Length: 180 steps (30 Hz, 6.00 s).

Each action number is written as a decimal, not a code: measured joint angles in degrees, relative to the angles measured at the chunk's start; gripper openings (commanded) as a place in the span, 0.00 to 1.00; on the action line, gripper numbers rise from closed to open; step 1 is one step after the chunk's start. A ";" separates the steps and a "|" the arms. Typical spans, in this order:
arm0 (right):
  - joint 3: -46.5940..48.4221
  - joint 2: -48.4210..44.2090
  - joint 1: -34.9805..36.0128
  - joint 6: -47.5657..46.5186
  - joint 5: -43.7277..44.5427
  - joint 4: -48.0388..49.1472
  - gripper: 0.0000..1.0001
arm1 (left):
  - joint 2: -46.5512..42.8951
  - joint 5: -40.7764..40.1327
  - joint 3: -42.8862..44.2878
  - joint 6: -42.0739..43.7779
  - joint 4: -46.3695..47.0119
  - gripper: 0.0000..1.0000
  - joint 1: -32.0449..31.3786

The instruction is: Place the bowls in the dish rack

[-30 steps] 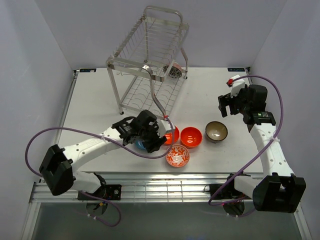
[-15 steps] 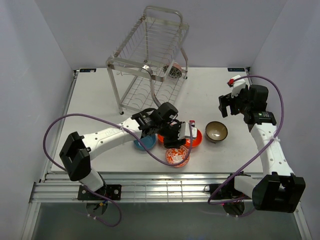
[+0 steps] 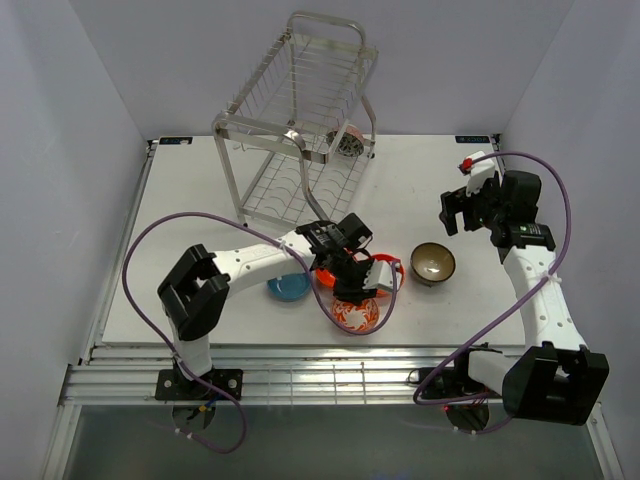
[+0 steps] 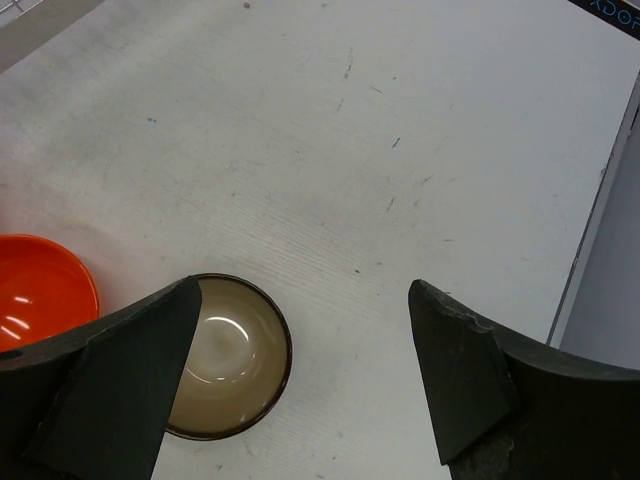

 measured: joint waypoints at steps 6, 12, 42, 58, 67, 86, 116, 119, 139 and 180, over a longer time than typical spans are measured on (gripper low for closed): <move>-1.29 -0.85 -0.09 -0.50 -1.07 -0.13 0.90 | 0.17 -1.46 0.22 0.55 -0.24 0.45 0.46; -1.75 -0.85 -0.55 -1.18 -1.88 -0.09 0.90 | 0.96 -2.56 1.33 0.83 -0.20 0.45 0.81; -2.47 -0.85 -2.16 -1.31 -3.61 -0.22 0.90 | 4.66 -3.93 2.56 1.70 -0.07 0.41 1.44; -2.47 -0.83 -2.56 -1.20 -4.15 -0.24 0.90 | 7.34 -4.37 2.58 0.11 -0.24 0.07 0.31; -1.97 -0.17 -5.68 2.40 -7.89 -0.72 0.90 | 7.06 -6.21 7.37 -8.39 -2.21 0.00 -1.84; 8.07 -1.22 -15.74 12.55 -21.62 -4.76 1.00 | 5.73 -36.15 30.80 -36.39 1.66 0.00 -2.21; -3.04 -6.43 -0.33 25.88 -17.86 10.32 0.70 | 13.03 -54.03 43.23 -51.08 2.05 0.00 -2.16; -3.30 -5.99 0.92 25.97 -15.65 11.10 0.63 | 13.03 -52.54 43.36 -51.56 2.08 0.00 -2.16; -4.02 -5.20 6.03 18.45 -7.52 11.87 0.08 | 12.90 -46.45 43.36 -51.71 1.86 0.02 -1.11; -14.08 5.05 23.63 -7.45 22.05 50.97 0.08 | -30.77 -46.16 34.16 -62.03 11.74 0.85 49.18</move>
